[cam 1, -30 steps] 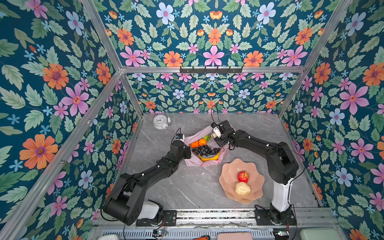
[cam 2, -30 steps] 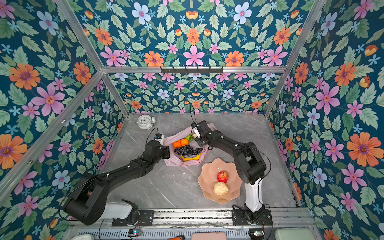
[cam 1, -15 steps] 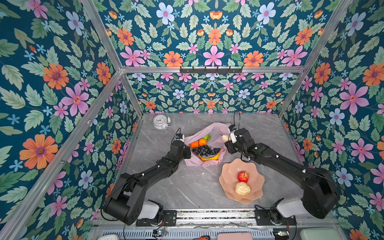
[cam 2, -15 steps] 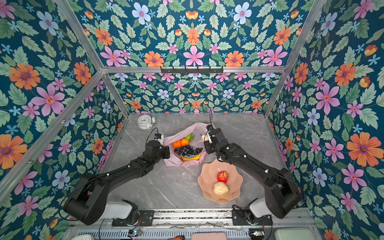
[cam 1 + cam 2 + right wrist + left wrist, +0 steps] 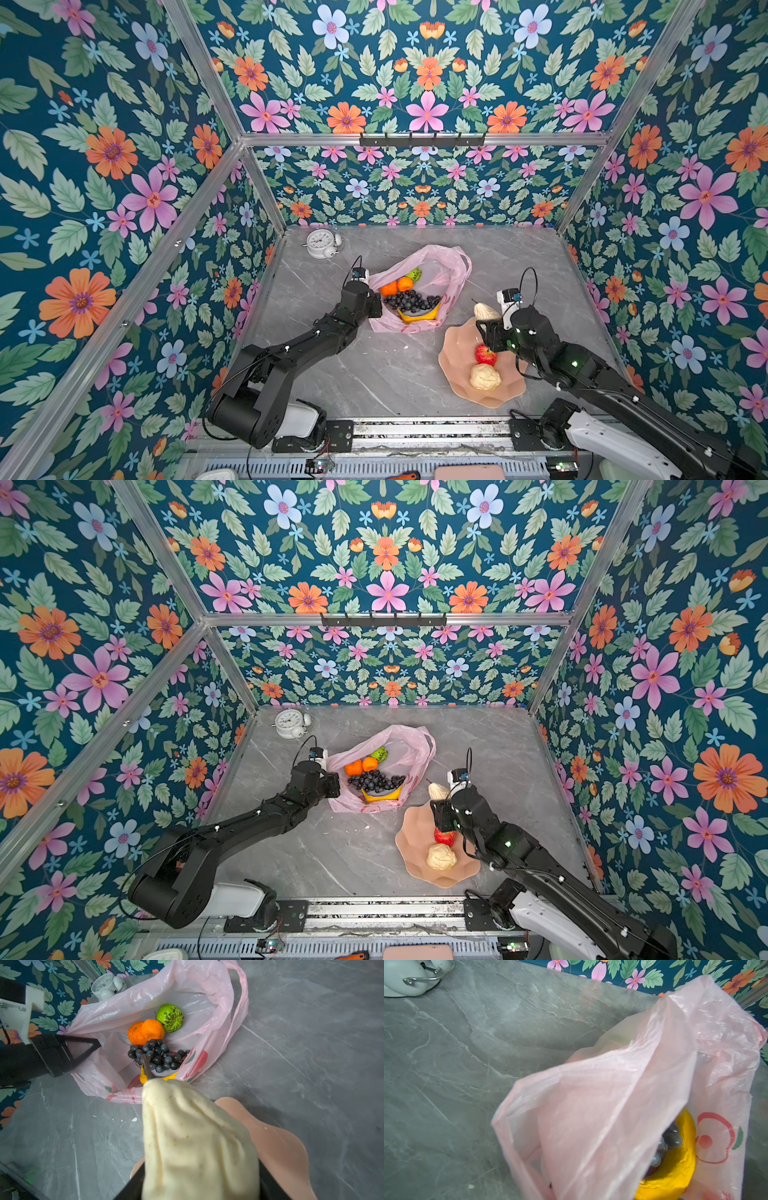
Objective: Take the fake fruits out of the plastic bag
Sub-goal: 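Grasp the pale pear with the right gripper and lift it out, then carry the pale pear onto the pink plate and open the right gripper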
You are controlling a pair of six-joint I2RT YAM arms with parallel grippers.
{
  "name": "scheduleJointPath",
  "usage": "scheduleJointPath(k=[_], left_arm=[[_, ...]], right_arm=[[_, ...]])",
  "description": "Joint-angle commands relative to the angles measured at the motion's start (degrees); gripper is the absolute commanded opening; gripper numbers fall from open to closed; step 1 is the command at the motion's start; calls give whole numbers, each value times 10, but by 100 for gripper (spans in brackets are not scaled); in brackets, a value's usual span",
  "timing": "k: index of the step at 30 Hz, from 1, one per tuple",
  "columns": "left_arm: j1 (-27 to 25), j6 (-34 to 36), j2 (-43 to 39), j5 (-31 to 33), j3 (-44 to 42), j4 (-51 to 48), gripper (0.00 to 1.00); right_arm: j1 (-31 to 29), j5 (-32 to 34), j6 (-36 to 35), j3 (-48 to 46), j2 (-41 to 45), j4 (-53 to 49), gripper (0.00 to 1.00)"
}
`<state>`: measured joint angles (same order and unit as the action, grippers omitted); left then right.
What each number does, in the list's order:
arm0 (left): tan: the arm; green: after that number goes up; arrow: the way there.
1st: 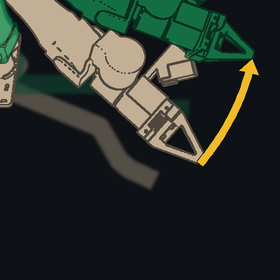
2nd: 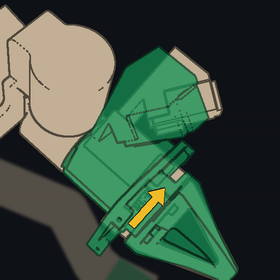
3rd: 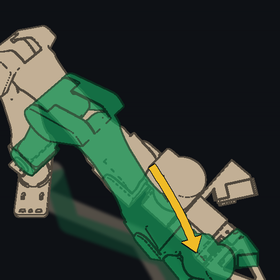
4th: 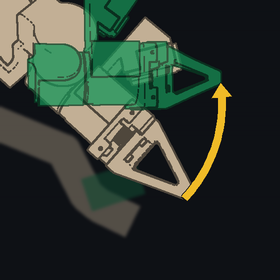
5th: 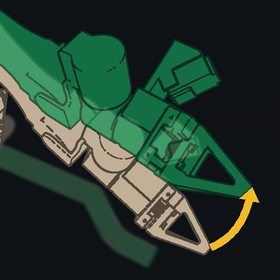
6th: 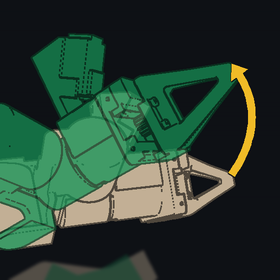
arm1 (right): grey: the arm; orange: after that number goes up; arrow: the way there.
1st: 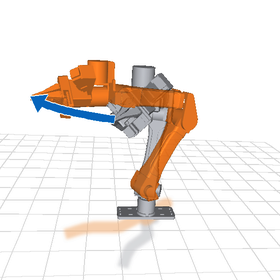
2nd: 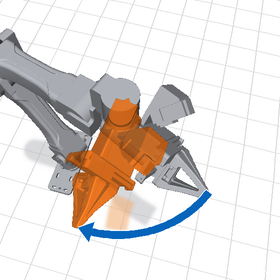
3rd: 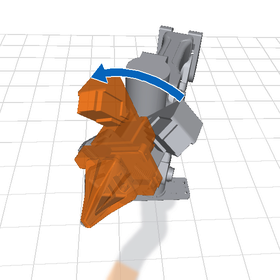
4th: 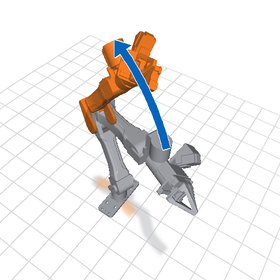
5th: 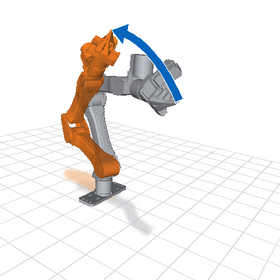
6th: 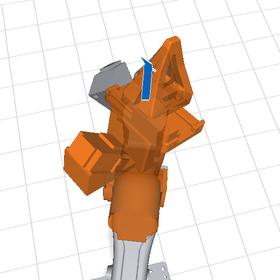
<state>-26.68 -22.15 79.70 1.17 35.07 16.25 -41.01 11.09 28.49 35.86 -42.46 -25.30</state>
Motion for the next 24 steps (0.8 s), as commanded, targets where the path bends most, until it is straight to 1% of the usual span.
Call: scheduleJointPath(k=[1, 6, 16, 20, 24], left_arm=[[0, 5, 3, 2, 1, 10, 0], [0, 6, 5, 6, 1, 8, 0], [0, 6, 15, 12, 6, 4, 0], [0, 6, 20, 14, 9, 0, 0], [0, 7, 22, 14, 9, 0, 0]], right_arm=[[-6, 20, 50, -14, 28, -57, 41], [-7, 13, 75, -27, 54, -105, 41], [-10, 8, 91, -59, 89, -145, 42], [-10, -13, 87, -74, 96, -129, 44], [-10, -6, 70, -78, 85, -114, 42]])
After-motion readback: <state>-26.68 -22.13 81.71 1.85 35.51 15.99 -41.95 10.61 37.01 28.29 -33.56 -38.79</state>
